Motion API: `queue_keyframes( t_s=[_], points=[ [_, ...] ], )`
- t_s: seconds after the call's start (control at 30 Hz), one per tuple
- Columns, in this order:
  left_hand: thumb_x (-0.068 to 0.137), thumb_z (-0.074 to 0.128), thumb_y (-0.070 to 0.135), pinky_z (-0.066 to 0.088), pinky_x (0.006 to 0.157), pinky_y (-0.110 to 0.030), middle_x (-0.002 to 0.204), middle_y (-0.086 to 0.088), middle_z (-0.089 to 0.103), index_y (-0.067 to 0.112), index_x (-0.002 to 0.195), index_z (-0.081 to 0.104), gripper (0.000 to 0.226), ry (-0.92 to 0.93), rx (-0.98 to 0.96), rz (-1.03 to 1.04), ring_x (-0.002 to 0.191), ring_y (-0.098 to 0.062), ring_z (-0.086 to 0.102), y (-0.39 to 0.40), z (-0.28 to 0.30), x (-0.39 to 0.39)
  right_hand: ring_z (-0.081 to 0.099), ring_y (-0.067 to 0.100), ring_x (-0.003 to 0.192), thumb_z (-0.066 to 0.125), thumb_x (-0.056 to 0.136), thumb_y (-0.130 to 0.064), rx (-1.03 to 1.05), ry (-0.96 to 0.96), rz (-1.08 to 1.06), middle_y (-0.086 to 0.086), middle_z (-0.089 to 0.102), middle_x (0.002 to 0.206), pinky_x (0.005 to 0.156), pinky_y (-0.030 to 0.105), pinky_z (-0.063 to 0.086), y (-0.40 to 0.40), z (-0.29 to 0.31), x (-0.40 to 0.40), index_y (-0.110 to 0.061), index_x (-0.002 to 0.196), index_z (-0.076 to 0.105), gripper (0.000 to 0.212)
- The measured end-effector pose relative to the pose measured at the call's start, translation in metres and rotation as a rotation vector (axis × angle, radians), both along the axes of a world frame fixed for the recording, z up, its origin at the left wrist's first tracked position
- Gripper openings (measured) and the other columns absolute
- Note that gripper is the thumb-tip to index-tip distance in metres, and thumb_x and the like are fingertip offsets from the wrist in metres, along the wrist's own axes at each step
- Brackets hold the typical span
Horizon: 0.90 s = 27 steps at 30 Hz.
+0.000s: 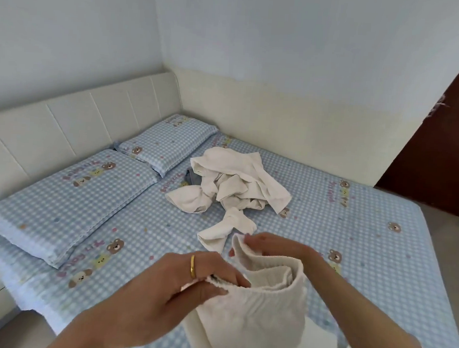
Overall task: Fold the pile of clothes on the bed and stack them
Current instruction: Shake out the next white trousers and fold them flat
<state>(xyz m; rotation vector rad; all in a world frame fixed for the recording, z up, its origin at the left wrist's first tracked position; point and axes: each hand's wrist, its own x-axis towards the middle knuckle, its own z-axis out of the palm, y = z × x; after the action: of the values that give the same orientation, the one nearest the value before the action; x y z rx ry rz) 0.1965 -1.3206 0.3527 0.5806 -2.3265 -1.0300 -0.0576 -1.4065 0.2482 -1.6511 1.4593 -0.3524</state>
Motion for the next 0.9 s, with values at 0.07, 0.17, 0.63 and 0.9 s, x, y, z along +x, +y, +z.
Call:
queue_keyframes(
  t_s=[0.07, 0.17, 0.63, 0.9],
  points=[
    [0.097, 0.049, 0.020, 0.052, 0.080, -0.027, 0.110, 0.011, 0.068, 0.026, 0.112, 0.064, 0.022, -0.001, -0.025, 0.053, 0.101, -0.011, 0.066, -0.013, 0.008, 0.010, 0.061, 0.011, 0.090, 0.050, 0.093, -0.044, 0.009, -0.261, 0.002, 0.007, 0.069, 0.102, 0.083, 0.026, 0.045, 0.011, 0.021, -0.037, -0.012, 0.105, 0.068, 0.040],
    [0.096, 0.047, 0.034, 0.052, 0.078, -0.035, 0.104, 0.010, 0.070, 0.032, 0.109, 0.064, 0.022, 0.014, -0.112, 0.163, 0.093, -0.013, 0.067, -0.033, 0.014, 0.027, 0.061, 0.008, 0.080, 0.062, 0.084, -0.050, -0.137, -0.286, -0.176, -0.003, 0.068, 0.086, 0.073, 0.020, 0.047, 0.012, 0.054, -0.072, -0.016, 0.093, 0.071, 0.036],
    [0.094, 0.051, 0.010, 0.037, 0.055, -0.006, 0.073, 0.013, 0.064, 0.035, 0.093, 0.059, 0.027, 0.143, -0.267, 0.582, 0.065, 0.006, 0.055, -0.200, 0.069, 0.045, 0.057, 0.022, 0.079, 0.062, 0.090, -0.028, -0.641, -0.284, -0.532, 0.015, 0.067, 0.092, 0.074, 0.036, 0.043, 0.019, 0.179, -0.061, -0.002, 0.097, 0.066, 0.027],
    [0.095, 0.039, 0.003, 0.042, 0.074, -0.012, 0.096, 0.021, 0.064, 0.041, 0.098, 0.061, 0.043, 0.386, -0.316, 0.497, 0.083, 0.006, 0.055, -0.241, 0.144, 0.039, 0.064, 0.022, 0.082, 0.062, 0.082, -0.039, -0.875, -0.391, -0.512, 0.024, 0.066, 0.101, 0.076, 0.036, 0.051, 0.026, 0.266, -0.031, -0.009, 0.100, 0.068, 0.036]
  ],
)
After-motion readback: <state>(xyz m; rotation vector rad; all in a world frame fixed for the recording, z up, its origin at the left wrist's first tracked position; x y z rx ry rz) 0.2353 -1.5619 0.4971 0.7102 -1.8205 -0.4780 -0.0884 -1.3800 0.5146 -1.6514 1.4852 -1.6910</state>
